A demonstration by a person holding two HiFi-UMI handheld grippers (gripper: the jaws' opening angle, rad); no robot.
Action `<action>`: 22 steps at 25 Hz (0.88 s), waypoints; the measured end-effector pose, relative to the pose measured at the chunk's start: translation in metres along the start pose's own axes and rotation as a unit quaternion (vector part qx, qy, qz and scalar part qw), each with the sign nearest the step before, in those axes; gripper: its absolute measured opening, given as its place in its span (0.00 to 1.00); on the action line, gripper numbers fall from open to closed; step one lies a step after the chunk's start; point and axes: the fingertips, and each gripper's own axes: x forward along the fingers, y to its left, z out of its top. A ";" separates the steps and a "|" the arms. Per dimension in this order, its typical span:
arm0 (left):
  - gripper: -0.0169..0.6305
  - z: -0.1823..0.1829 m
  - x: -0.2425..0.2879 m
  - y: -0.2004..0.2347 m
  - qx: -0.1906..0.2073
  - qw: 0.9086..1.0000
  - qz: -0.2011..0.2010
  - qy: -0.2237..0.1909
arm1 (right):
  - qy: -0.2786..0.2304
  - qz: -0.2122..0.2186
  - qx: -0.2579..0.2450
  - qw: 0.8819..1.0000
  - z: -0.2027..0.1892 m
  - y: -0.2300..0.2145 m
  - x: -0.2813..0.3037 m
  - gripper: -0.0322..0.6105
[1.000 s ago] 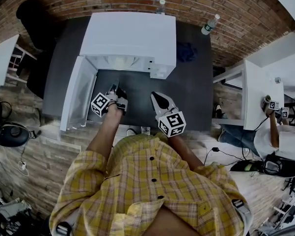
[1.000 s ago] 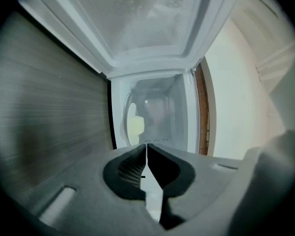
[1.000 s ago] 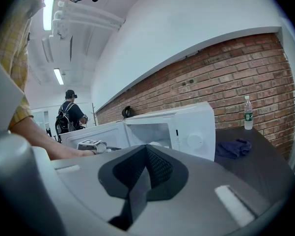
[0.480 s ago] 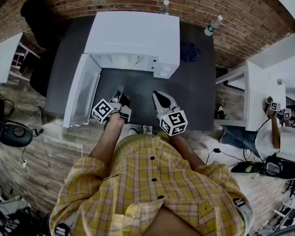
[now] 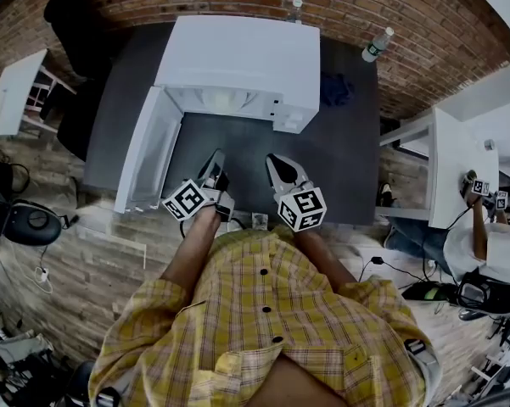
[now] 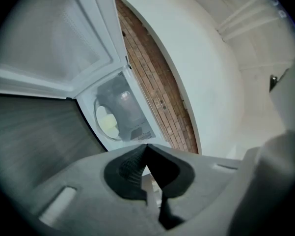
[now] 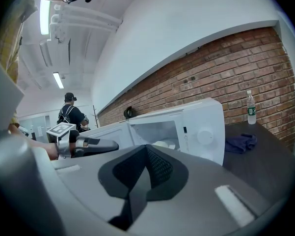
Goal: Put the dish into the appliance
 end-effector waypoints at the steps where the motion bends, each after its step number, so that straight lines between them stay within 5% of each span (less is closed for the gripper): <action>1: 0.03 0.000 -0.001 -0.004 0.015 1.000 -0.001 0.003 | 0.001 0.001 0.000 1.000 -0.001 0.001 0.000 0.05; 8: 0.03 -0.009 -0.008 -0.027 0.135 0.990 0.000 0.032 | -0.003 0.005 0.006 1.000 -0.002 0.006 -0.001 0.05; 15: 0.03 -0.020 -0.009 -0.041 0.264 0.963 0.016 0.058 | -0.008 0.008 0.009 1.000 0.000 0.007 -0.001 0.05; 18: 0.03 -0.021 -0.009 -0.044 0.293 0.954 0.020 0.062 | -0.007 0.009 0.008 1.000 0.000 0.008 -0.002 0.05; 22: 0.03 -0.023 -0.008 -0.037 0.293 0.954 0.034 0.063 | -0.007 0.010 0.005 1.000 0.000 0.007 -0.001 0.05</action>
